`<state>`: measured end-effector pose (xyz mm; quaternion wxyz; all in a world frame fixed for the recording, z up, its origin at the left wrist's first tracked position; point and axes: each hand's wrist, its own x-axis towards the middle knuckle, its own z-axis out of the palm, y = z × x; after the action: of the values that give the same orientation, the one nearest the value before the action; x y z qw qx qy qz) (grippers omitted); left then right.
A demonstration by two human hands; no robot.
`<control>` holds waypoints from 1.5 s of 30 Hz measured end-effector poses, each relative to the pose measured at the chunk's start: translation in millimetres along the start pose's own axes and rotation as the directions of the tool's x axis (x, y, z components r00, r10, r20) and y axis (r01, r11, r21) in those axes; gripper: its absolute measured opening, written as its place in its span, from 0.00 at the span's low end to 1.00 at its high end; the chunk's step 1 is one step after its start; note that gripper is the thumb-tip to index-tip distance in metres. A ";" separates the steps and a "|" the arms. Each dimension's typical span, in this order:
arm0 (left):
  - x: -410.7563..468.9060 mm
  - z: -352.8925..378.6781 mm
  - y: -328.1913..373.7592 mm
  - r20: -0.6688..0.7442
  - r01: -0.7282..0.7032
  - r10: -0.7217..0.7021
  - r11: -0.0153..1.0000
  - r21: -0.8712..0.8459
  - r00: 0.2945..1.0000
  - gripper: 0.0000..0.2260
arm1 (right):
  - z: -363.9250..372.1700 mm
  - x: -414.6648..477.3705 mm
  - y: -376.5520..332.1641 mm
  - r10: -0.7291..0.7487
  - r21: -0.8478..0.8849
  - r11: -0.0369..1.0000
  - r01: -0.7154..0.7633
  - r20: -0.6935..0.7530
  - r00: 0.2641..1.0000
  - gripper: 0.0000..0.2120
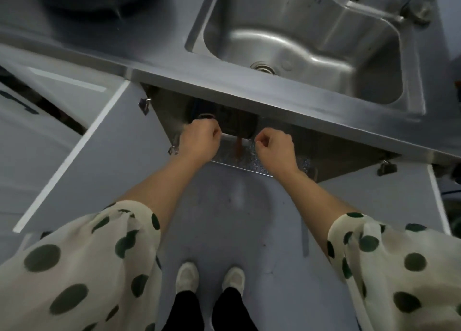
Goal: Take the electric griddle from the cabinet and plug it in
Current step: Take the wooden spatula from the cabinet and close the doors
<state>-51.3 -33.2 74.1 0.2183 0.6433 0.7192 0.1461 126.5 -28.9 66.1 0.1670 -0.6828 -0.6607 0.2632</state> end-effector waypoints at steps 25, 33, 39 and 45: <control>131.6 317.9 -175.3 0.069 -0.061 0.060 0.998 0.024 0.996 0.09 | 306.6 164.6 231.3 0.320 0.210 0.924 -0.321 0.040 0.947 0.06; 164.9 377.7 -186.5 0.056 -0.084 0.083 0.996 0.013 0.995 0.09 | 352.1 214.1 262.3 0.480 0.440 0.751 -0.493 0.149 0.864 0.07; 188.3 403.7 -195.3 0.047 -0.115 0.116 0.993 -0.016 0.992 0.09 | 376.6 240.3 270.4 0.484 0.592 0.589 -0.550 0.287 0.827 0.08; 204.0 408.7 -198.3 0.027 -0.138 0.138 0.990 -0.017 0.990 0.09 | 383.3 258.6 270.9 0.416 0.669 0.484 -0.564 0.391 0.821 0.11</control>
<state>-32.7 113.9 -401.2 0.2228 0.6918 0.6687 0.1572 121.8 162.0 -434.6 0.2961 -0.6810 -0.2752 0.6107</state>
